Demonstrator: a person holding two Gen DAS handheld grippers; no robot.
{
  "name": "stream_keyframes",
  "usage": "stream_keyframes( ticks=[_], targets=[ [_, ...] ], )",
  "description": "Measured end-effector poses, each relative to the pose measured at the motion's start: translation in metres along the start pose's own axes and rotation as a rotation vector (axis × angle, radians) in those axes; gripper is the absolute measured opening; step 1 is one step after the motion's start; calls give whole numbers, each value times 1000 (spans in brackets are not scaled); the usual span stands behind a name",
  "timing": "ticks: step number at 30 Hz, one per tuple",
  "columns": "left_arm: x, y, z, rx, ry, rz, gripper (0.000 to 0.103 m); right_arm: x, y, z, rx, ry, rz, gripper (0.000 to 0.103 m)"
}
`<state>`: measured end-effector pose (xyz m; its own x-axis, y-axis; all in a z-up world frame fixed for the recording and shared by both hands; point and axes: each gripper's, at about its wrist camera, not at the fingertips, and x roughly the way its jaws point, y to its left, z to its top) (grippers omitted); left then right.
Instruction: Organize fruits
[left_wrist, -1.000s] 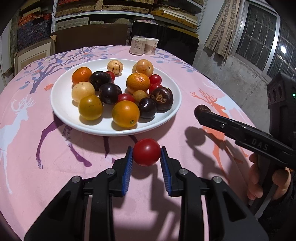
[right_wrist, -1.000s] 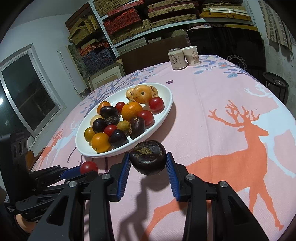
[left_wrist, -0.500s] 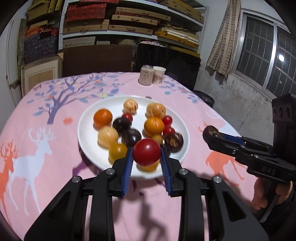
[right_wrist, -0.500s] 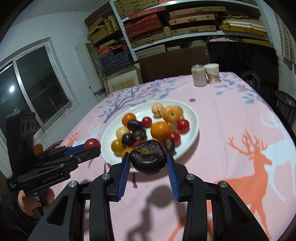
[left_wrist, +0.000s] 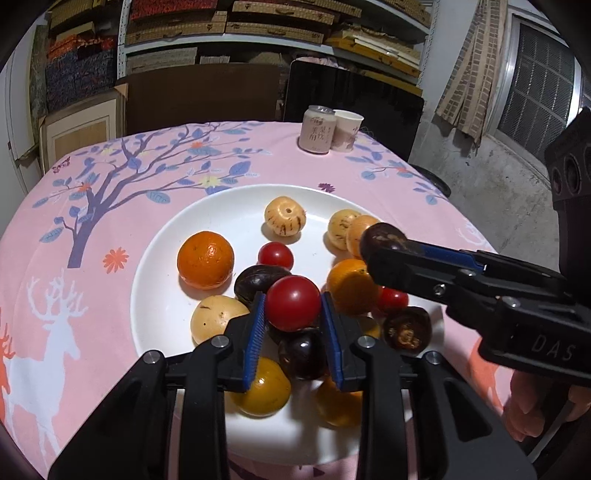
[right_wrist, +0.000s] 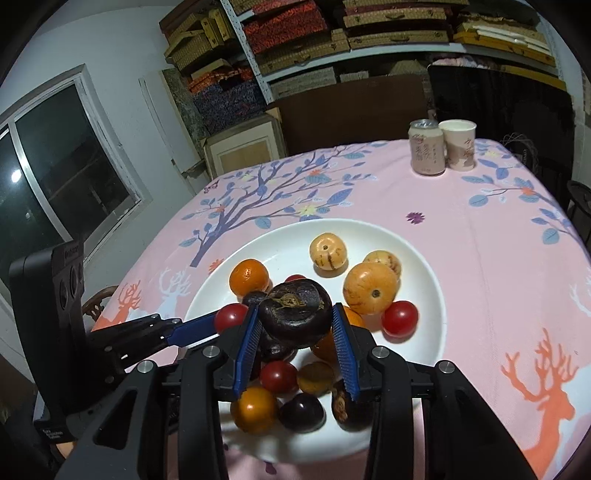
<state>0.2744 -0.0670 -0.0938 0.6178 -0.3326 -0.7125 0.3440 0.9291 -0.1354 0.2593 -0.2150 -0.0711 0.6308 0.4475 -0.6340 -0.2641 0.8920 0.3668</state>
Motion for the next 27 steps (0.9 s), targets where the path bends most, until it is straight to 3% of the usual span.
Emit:
stream_keyframes(
  ticks=[2, 3, 4, 6, 9, 11, 14, 19, 21, 27],
  targets=[
    [3, 2, -1, -5, 9, -6, 53, 3, 0, 1, 11, 2, 10, 55],
    [-1, 3, -2, -7, -7, 8, 75, -1, 0, 0, 16, -18, 5, 59],
    [-6, 4, -3, -6, -40, 33, 88, -3, 1, -1, 14, -31, -4, 63],
    [-14, 4, -5, 7, -67, 60, 90, -8, 2, -4, 13, -34, -6, 63],
    [-23, 6, -13, -4, -37, 66, 90, -24, 2, -19, 21, -30, -18, 65],
    [-30, 6, -25, 3, -9, 71, 90, -36, 0, -31, 34, -27, -32, 80],
    [-43, 4, -52, 29, 33, 77, 90, -56, 0, -58, 52, -30, -65, 94],
    [-83, 7, -91, -23, 31, 58, 92, -84, 8, -102, 56, 7, -97, 96],
    [-104, 5, -104, -39, 10, 84, 98, -97, 15, -115, 48, 7, -110, 97],
    [-162, -18, -129, 4, -68, 155, 98, -137, 38, -138, 13, -27, -130, 98]
  ],
)
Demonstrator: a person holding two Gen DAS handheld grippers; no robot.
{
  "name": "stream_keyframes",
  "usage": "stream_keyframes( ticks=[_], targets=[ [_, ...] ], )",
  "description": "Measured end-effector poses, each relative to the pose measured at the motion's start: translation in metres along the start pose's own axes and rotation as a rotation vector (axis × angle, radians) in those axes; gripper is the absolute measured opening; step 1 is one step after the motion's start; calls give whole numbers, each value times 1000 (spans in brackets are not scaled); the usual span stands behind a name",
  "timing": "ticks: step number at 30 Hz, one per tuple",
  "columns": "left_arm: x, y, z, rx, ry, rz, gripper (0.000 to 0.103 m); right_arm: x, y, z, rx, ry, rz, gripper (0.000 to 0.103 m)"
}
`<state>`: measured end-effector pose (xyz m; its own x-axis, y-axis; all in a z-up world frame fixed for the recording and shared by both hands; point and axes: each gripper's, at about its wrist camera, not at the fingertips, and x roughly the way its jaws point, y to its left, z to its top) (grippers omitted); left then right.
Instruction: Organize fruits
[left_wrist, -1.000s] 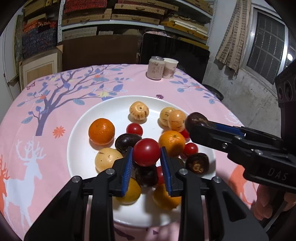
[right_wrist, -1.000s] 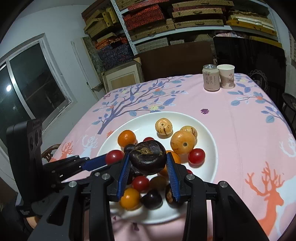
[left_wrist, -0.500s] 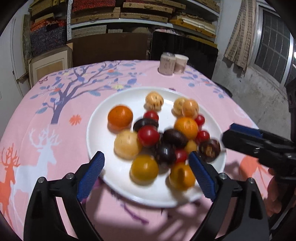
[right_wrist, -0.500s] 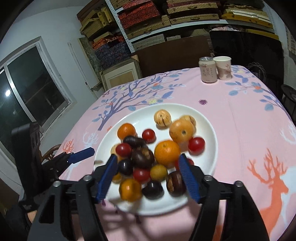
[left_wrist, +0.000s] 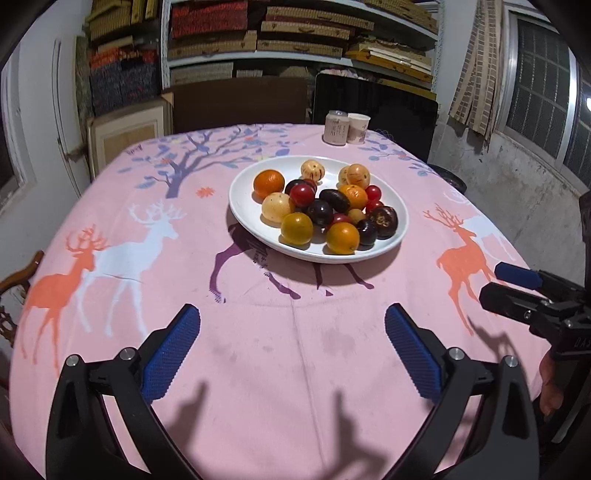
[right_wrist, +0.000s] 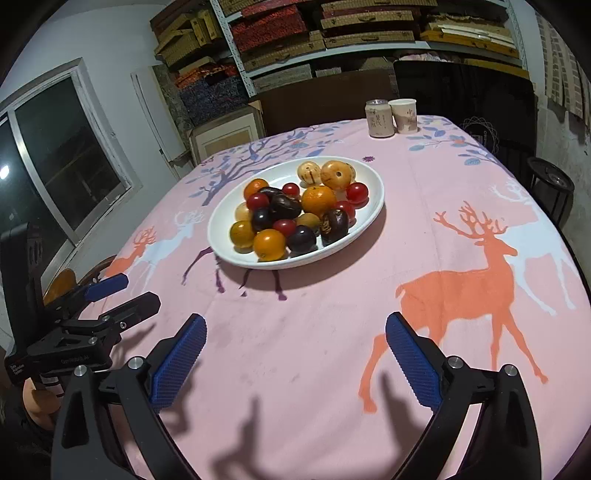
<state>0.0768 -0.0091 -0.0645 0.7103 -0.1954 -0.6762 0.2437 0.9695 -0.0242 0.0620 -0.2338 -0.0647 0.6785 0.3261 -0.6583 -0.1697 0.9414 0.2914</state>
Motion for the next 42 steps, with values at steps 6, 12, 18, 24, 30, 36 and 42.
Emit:
stream_keyframes(
  ticks=[6, 12, 18, 24, 30, 36, 42],
  targets=[
    [-54, -7, -12, -13, -74, 57, 98, -46, 14, -10, -36, -60, -15, 99],
    [-92, -6, -16, -27, -129, 161, 98, -83, 24, -20, -65, -108, -29, 99],
    [-115, 1, -23, -55, -141, 189, 98, -101, 28, -29, -54, -122, -26, 99],
    [-127, 0, -29, -44, -153, 198, 98, -111, 28, -36, -36, -135, -33, 99],
    [-132, -8, -30, -21, -158, 217, 98, -116, 27, -41, -28, -140, -41, 99],
    [-134, -15, -29, -9, -177, 243, 98, -115, 21, -43, -12, -134, -48, 99],
    [-136, -22, -28, 16, -207, 255, 98, -113, 17, -44, -2, -127, -48, 99]
  ],
)
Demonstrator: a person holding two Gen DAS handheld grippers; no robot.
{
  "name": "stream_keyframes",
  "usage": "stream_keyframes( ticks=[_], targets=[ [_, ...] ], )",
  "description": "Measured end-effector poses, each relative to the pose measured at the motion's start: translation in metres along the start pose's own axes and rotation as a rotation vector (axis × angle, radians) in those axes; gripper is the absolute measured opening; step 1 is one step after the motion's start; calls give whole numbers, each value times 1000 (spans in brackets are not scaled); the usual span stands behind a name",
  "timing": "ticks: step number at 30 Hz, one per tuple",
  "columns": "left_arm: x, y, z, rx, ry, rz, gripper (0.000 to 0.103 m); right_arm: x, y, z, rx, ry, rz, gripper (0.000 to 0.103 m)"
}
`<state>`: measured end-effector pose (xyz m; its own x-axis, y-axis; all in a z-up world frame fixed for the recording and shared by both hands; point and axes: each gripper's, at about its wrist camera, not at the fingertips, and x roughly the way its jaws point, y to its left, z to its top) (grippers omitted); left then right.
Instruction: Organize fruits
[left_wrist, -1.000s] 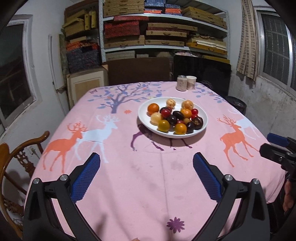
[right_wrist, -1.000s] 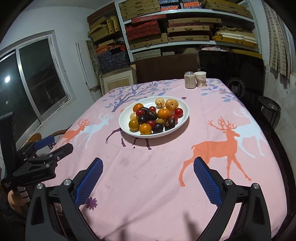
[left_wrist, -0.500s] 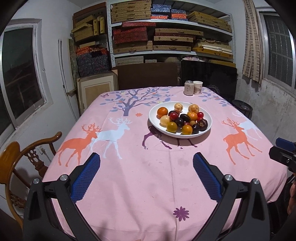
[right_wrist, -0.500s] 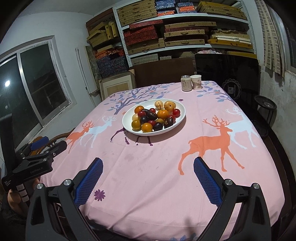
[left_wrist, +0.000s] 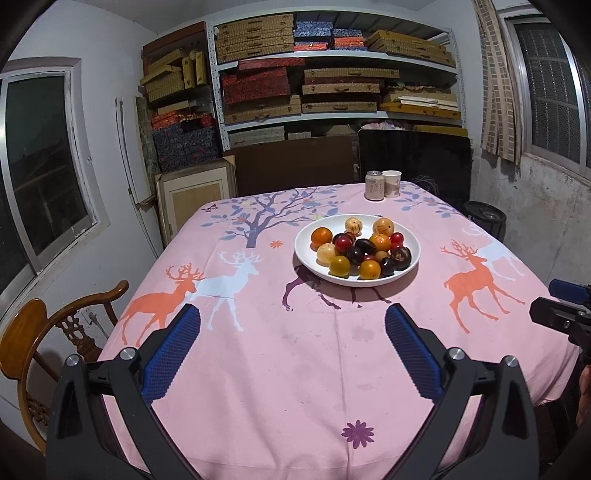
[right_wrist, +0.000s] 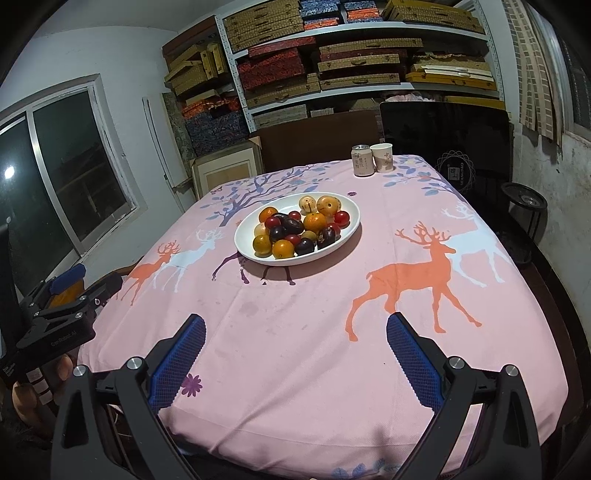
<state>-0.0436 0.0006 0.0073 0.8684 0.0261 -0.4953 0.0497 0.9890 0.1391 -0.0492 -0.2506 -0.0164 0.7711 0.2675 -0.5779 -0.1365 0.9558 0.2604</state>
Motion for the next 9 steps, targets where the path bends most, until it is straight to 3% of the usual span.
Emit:
stream_keyframes(
  ticks=[9],
  targets=[
    [4, -2, -1, 2, 19, 4, 98, 1, -1, 0, -3, -3, -11, 99]
  ],
)
